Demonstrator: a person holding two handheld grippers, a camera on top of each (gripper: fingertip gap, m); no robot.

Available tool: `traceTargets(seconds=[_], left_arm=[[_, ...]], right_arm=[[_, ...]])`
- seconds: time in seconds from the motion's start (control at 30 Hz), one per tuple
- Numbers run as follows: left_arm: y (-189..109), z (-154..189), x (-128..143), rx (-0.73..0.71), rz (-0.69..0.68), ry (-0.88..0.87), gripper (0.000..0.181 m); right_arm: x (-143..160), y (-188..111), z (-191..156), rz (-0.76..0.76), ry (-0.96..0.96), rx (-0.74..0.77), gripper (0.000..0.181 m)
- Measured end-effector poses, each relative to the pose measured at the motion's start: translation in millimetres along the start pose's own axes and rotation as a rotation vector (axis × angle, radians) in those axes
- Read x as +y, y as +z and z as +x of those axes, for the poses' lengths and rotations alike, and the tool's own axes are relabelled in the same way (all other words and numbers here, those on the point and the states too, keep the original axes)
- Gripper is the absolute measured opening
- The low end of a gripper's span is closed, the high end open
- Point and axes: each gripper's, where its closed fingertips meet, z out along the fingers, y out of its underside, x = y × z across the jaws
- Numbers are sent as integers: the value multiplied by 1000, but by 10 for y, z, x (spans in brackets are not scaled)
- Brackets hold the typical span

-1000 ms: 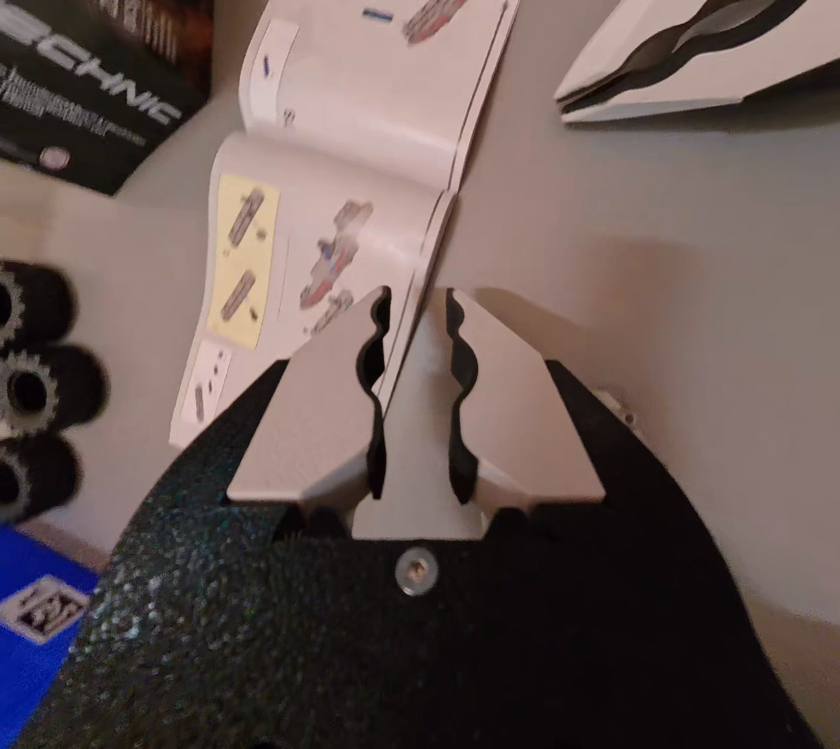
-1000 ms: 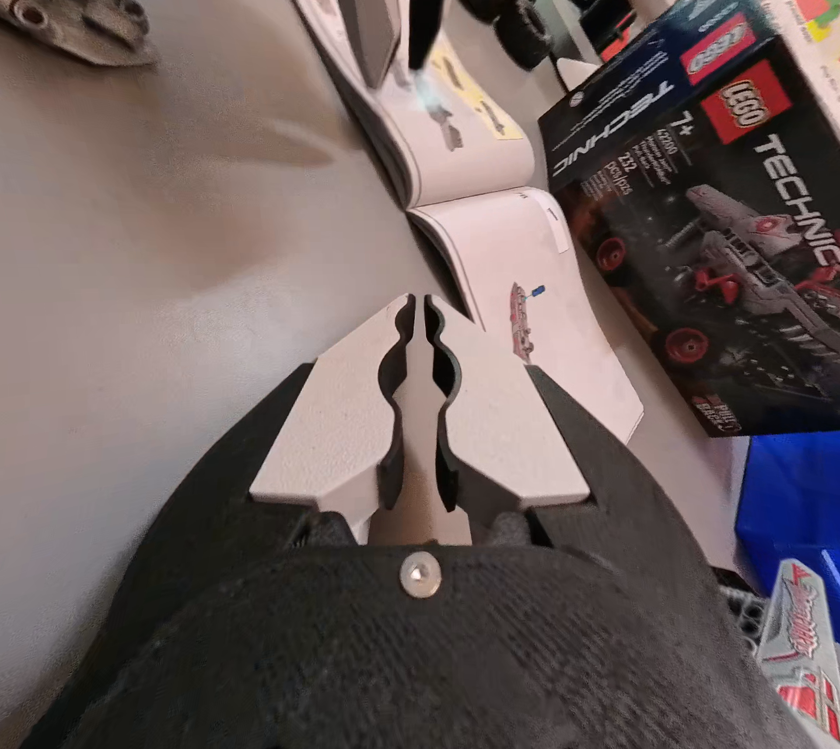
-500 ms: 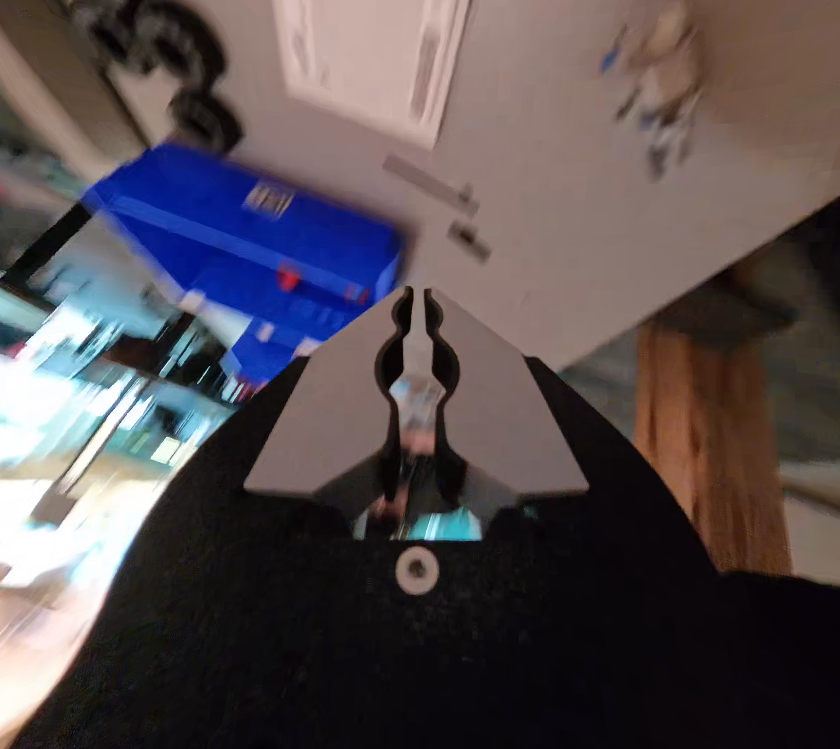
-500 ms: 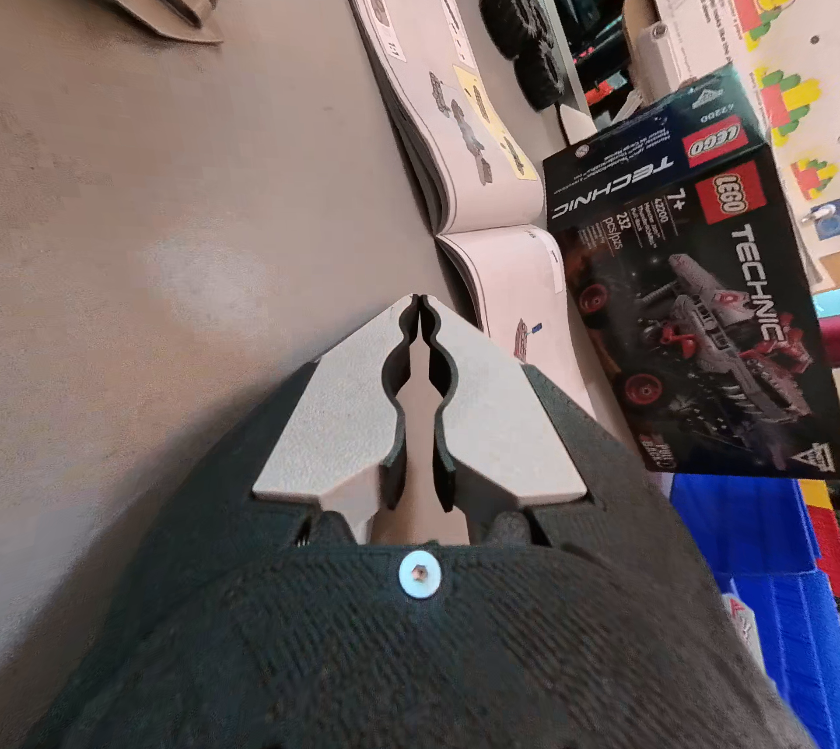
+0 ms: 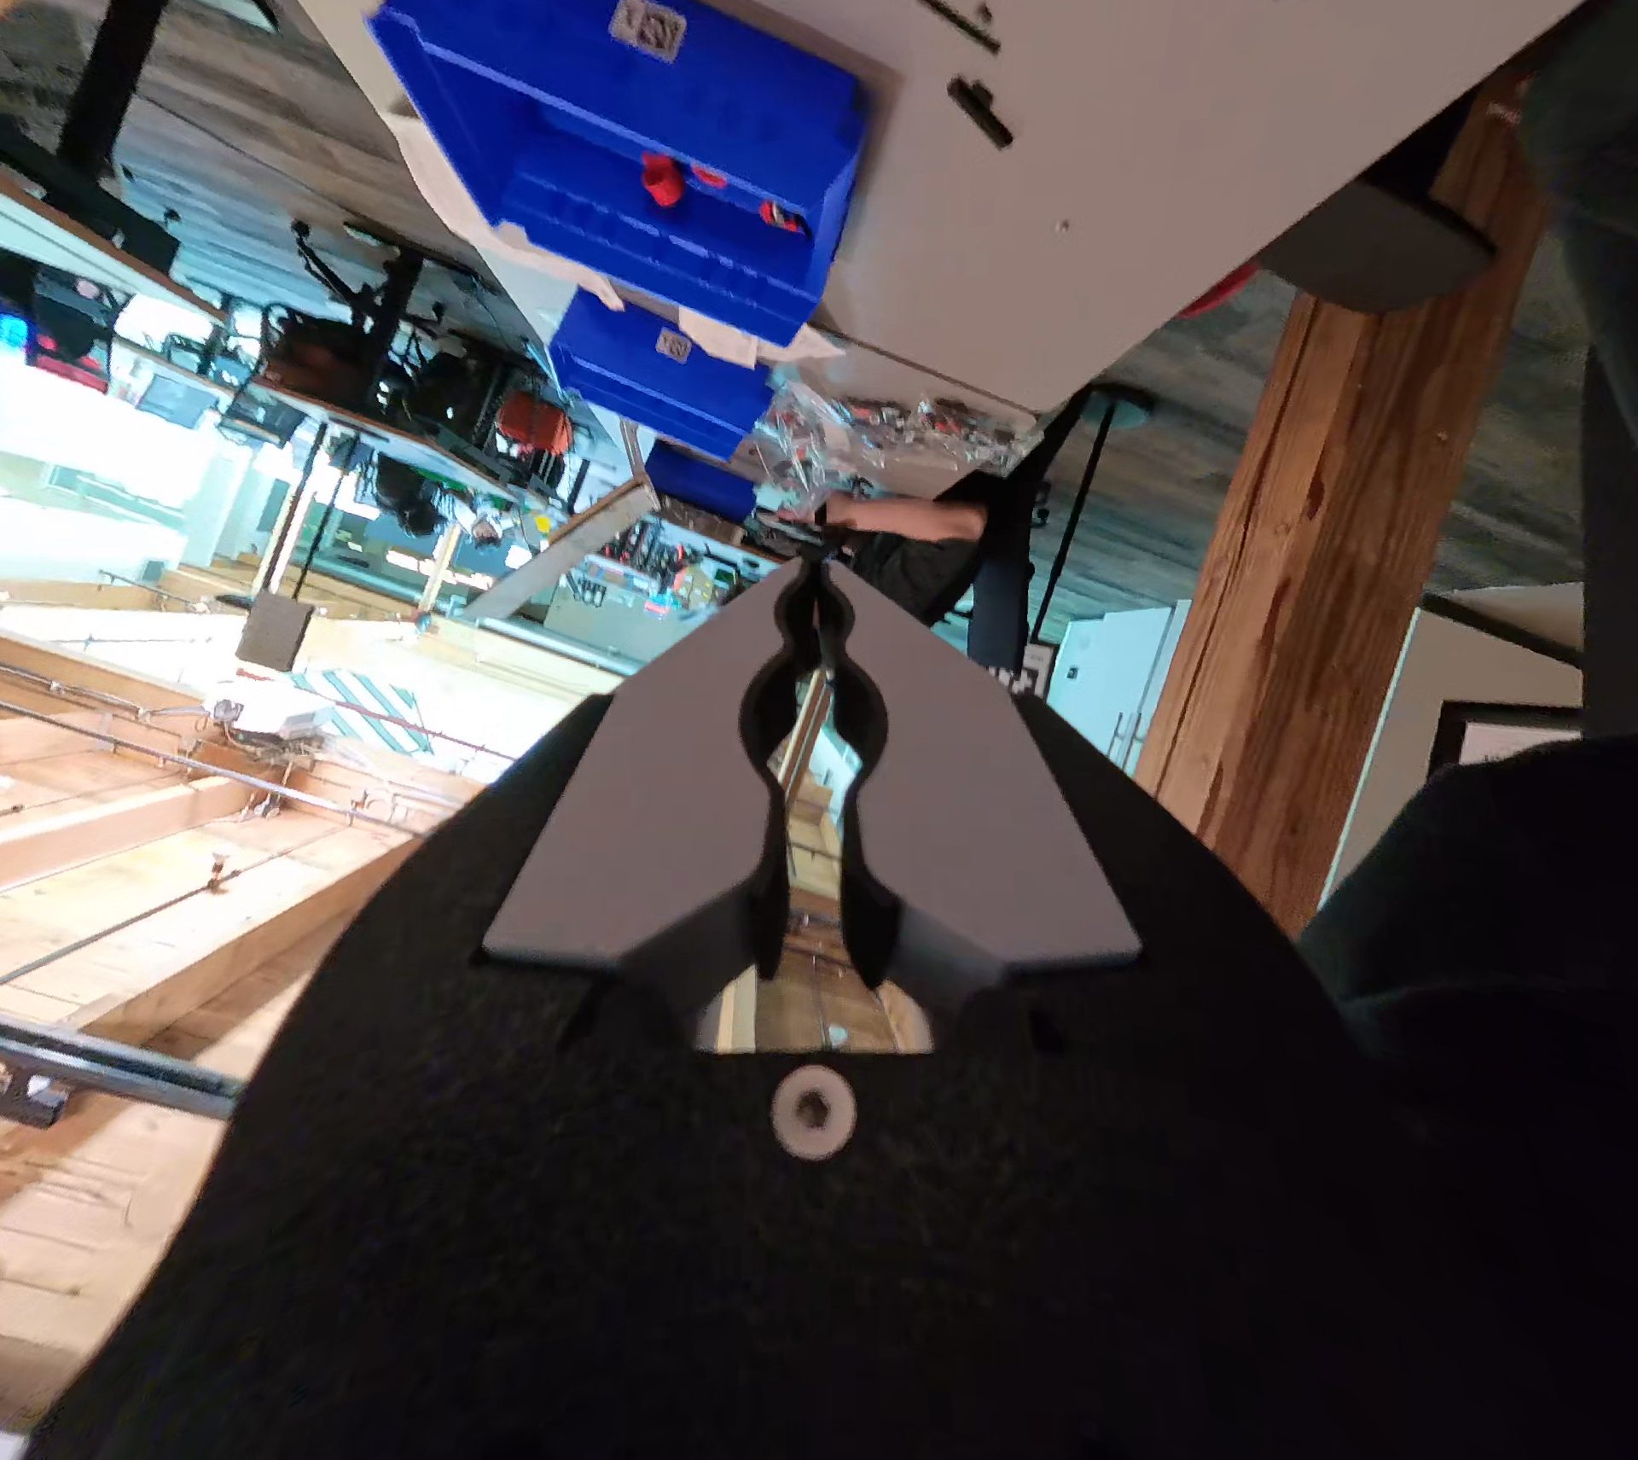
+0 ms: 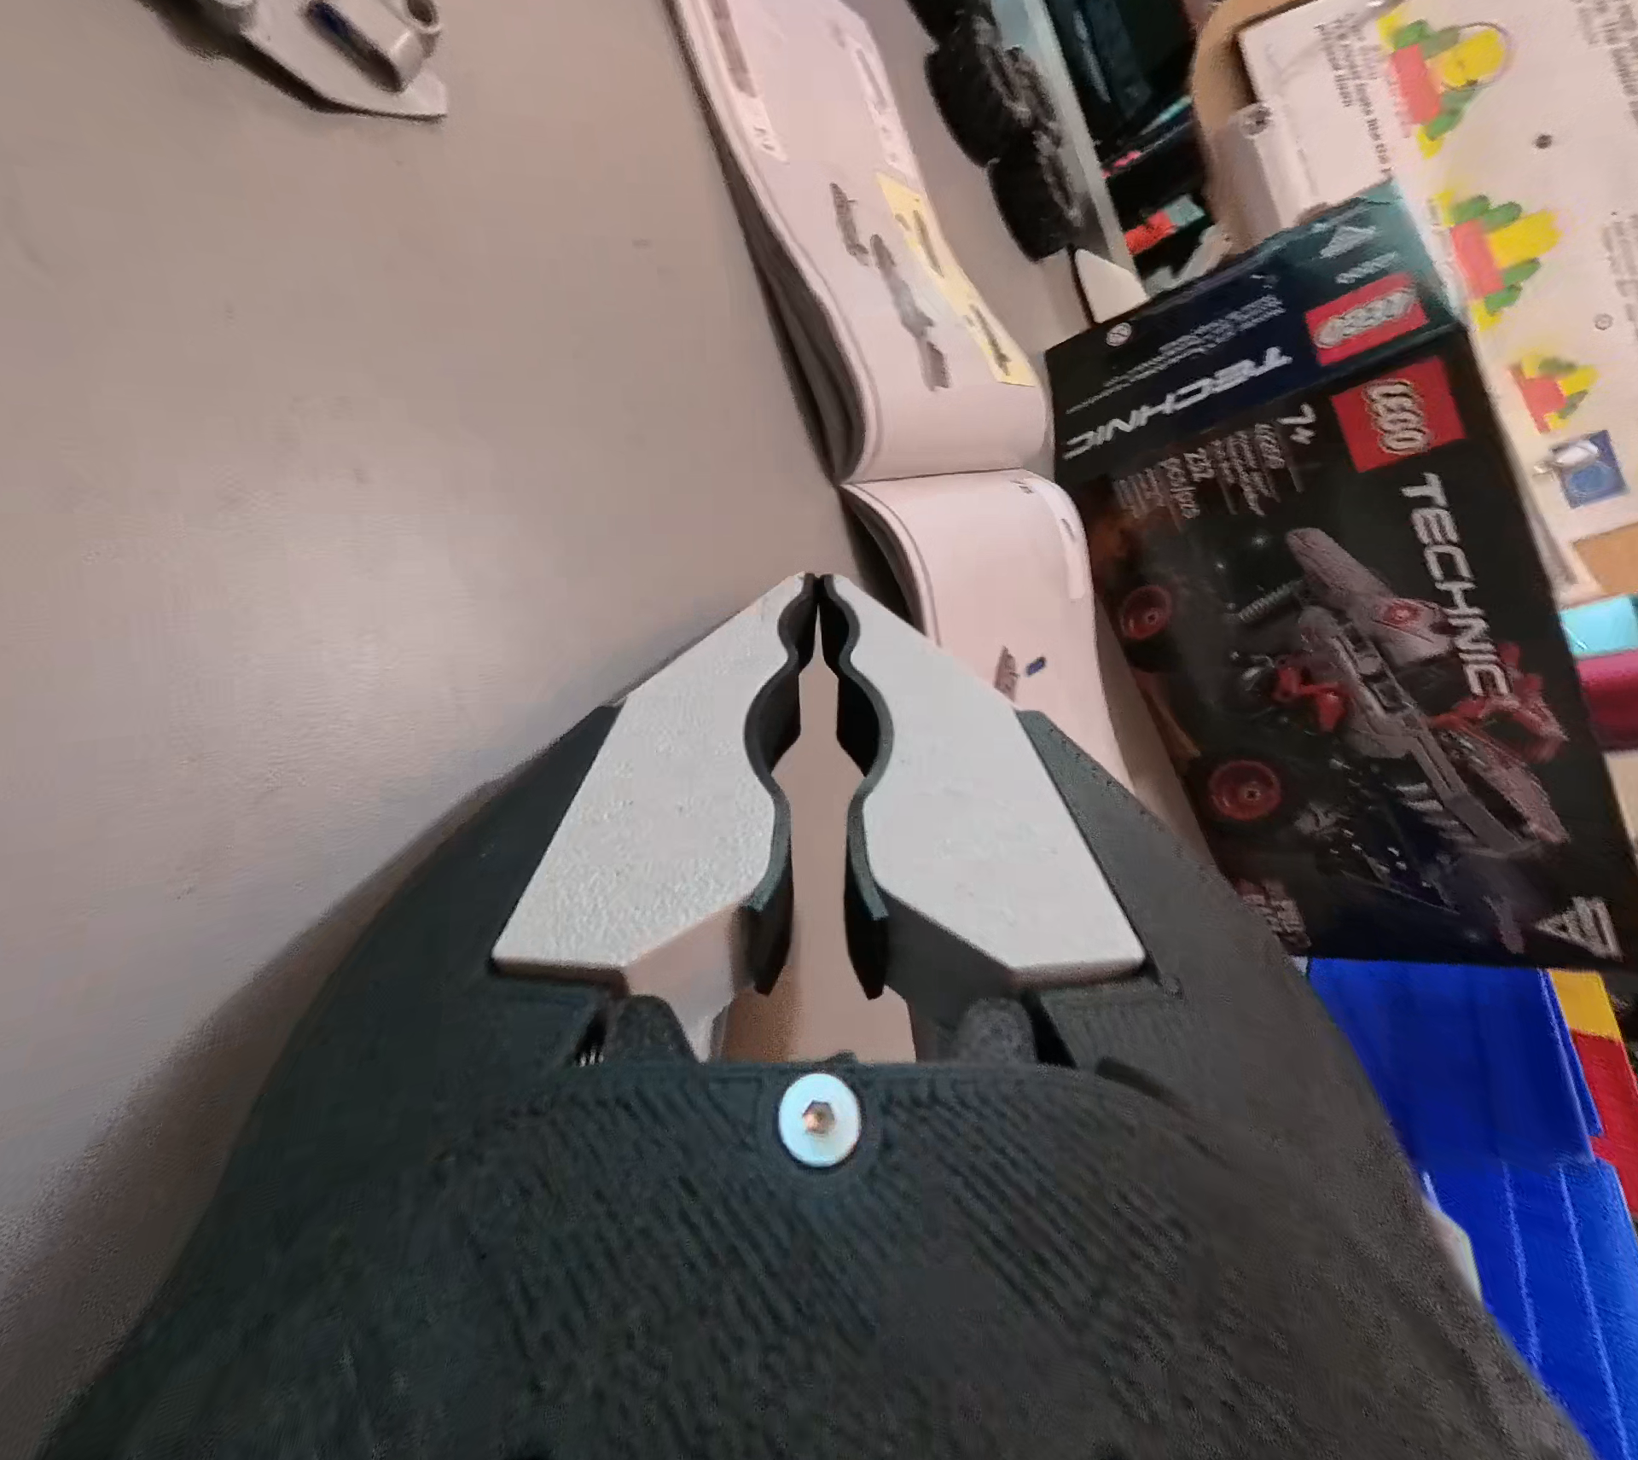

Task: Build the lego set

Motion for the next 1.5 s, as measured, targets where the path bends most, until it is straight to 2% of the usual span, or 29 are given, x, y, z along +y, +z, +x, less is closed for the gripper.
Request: traceTargets(seconds=[0.1, 0.2, 0.33, 0.4, 0.47, 0.57, 0.67, 0.73, 0.8, 0.83, 0.93, 1.0, 1.1, 1.2, 1.3, 1.5], left_arm=[[-31, -47, -136, 13, 47, -5, 0], [20, -154, -319, -32, 76, 3, 0], [155, -129, -935, -45, 353, 86, 4], [209, -124, -1271, -79, 557, 79, 9], [219, -48, -1631, -67, 859, 17, 12], [270, 201, -2027, 121, 1359, -189, 19], [587, 143, -2132, 172, 1716, -622, 25], [925, 161, -2149, 165, 1804, -867, 25], [1066, 248, -2279, 168, 1830, -973, 24], [1073, 284, -2396, 124, 1809, -950, 24], [1179, 391, -2871, 32, 1553, -741, 30], [1144, 454, -3115, 69, 1495, -644, 37], [1048, 551, -3368, 209, 1519, -611, 42], [1010, 616, -3443, 322, 1572, -644, 38], [1017, 688, -3421, 374, 1590, -663, 37], [1060, 751, -3347, 311, 1578, -639, 37]], right_arm=[[-48, 13, -73, 16, -41, -36, 0], [-49, -40, 29, 43, 4, 1, 0], [-43, -96, 53, 72, 30, -4, 0], [-71, -140, 36, 103, 40, -24, 0], [-93, -169, 25, 132, 39, -39, 0], [-168, -225, 70, 198, 45, -25, 1], [-134, -243, 135, 204, 66, -32, 0], [-82, -312, 304, 210, 85, 52, 0], [-39, -430, 539, 239, 176, 161, 0], [-50, -523, 676, 281, 218, 231, 0], [-73, -758, 965, 408, 349, 370, 0], [-116, -816, 1002, 449, 353, 393, 0], [-155, -812, 962, 445, 300, 402, 5], [-126, -788, 937, 414, 288, 404, 6], [-92, -742, 926, 399, 320, 381, 8], [-11, -666, 918, 336, 325, 382, 8]])
